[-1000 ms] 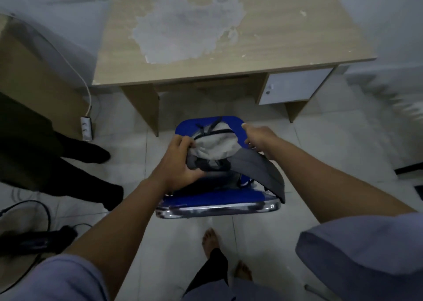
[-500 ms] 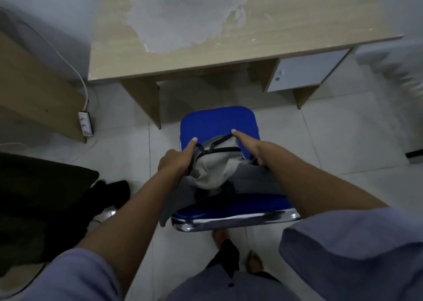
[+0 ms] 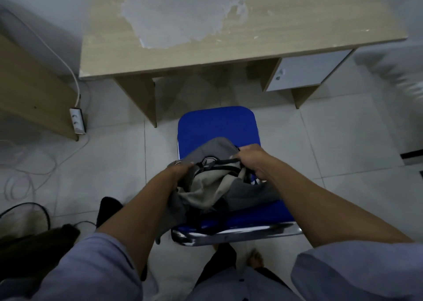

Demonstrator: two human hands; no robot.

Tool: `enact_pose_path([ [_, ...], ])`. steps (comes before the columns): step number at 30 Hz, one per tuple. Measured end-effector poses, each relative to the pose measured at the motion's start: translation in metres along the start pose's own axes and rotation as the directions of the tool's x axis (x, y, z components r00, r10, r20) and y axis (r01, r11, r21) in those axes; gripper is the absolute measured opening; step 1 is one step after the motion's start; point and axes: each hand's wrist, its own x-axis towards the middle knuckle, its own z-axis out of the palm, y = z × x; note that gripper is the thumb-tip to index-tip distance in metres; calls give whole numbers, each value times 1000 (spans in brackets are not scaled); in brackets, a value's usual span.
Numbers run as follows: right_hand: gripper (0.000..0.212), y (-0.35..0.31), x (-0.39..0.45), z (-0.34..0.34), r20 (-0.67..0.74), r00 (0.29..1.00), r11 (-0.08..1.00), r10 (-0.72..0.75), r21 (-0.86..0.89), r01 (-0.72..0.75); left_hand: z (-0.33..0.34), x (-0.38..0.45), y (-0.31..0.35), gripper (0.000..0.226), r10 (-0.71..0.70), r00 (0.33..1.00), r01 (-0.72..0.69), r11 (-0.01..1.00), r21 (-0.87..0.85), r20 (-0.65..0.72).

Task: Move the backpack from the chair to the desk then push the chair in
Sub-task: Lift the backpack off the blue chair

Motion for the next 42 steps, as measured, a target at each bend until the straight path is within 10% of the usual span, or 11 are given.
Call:
enact_pose_path([
  [8, 8, -14, -37, -57, 21, 973, 972, -231, 48, 230, 14, -21, 31, 44, 282, 935, -294, 955, -28, -214],
  [13, 14, -39, -73, -111, 47, 991, 990, -122, -68, 125, 44, -70, 73, 44, 611, 714, -565, 791, 235, -341],
  [18, 84, -55, -74, -152, -106, 976, 982, -189, 3, 190, 75, -125, 127, 39, 795, 442, -719, 591, 365, -416],
  [29, 60, -115, -113, -259, -428, 597, 731, -678, -309, 609, 93, -236, 232, 46, 871, 48, -681, 386, 623, -488],
  [42, 57, -183, -116, -412, -604, 328, 621, -726, -372, 690, 182, -295, 378, 37, 864, -36, -792, 281, 541, -502],
])
